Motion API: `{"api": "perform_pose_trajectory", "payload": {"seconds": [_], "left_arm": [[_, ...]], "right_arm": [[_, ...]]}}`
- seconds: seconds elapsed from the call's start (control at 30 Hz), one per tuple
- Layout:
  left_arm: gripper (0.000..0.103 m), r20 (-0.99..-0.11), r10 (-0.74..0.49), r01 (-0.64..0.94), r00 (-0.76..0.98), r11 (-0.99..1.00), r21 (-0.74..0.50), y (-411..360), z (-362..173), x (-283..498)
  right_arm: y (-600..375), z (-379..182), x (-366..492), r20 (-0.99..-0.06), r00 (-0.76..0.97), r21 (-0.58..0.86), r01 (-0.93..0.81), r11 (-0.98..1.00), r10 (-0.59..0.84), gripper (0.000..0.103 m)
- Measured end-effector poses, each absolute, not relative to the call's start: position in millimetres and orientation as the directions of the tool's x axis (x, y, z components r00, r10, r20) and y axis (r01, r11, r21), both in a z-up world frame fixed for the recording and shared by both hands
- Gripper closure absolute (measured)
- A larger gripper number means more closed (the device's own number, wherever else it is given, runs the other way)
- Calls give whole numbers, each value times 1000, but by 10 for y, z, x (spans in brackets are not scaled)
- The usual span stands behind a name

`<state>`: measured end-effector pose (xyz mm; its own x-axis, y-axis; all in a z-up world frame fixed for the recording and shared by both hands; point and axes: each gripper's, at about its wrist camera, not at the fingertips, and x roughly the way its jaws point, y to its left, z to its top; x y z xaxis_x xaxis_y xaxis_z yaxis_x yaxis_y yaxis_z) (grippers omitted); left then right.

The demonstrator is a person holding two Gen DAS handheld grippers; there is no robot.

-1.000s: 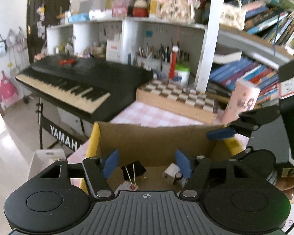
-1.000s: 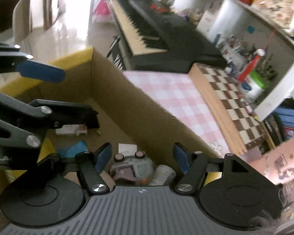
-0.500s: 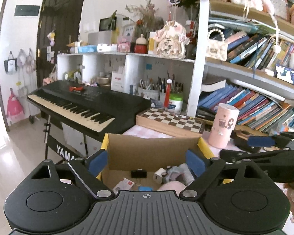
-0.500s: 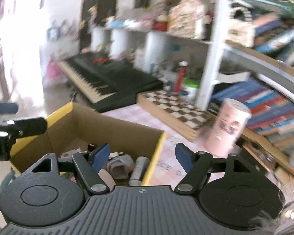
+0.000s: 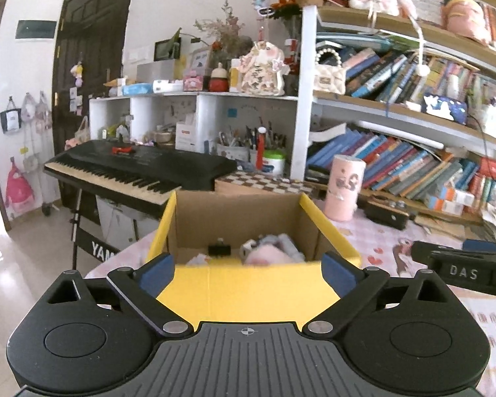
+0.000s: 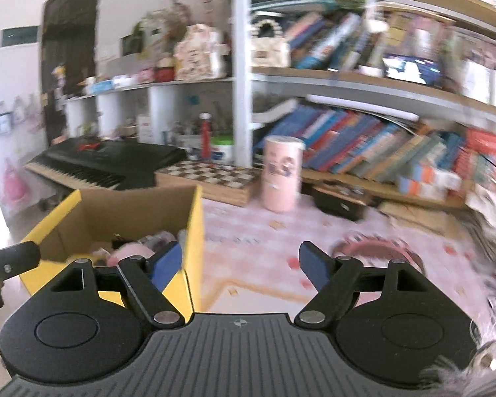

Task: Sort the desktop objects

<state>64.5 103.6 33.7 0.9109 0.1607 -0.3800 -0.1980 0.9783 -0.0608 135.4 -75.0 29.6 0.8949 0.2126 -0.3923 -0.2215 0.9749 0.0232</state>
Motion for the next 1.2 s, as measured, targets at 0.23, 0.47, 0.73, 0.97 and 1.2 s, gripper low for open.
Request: {"api": "perform_pose_trajectory", "payload": {"seconds": [0.23,0.47,0.73,0.97,1.2], "left_arm": [[6,-402,102,-138,910,988,-63,888,191,342],[6,-411,42,-67,911,997,-46,705,116,183],[6,-441,21,-49,897,998,-50,609,24,97],[6,-445,10,-35,896,998,-48,522,18,52],[3,-474,19,-30,881,999,-16,414,-11,44]], "right_arm": [[-938,83,675,-418,901,14,-117,993,113,26],[-1108,-85,297,-465,884,17,-32,999,36,23],[-1274,-172,64,-489,871,-4,47,999,-43,18],[-1416,-192,-61,-503,861,-15,76,997,-73,13],[-1523,-198,-117,-508,857,-7,101,995,-90,6]]}}
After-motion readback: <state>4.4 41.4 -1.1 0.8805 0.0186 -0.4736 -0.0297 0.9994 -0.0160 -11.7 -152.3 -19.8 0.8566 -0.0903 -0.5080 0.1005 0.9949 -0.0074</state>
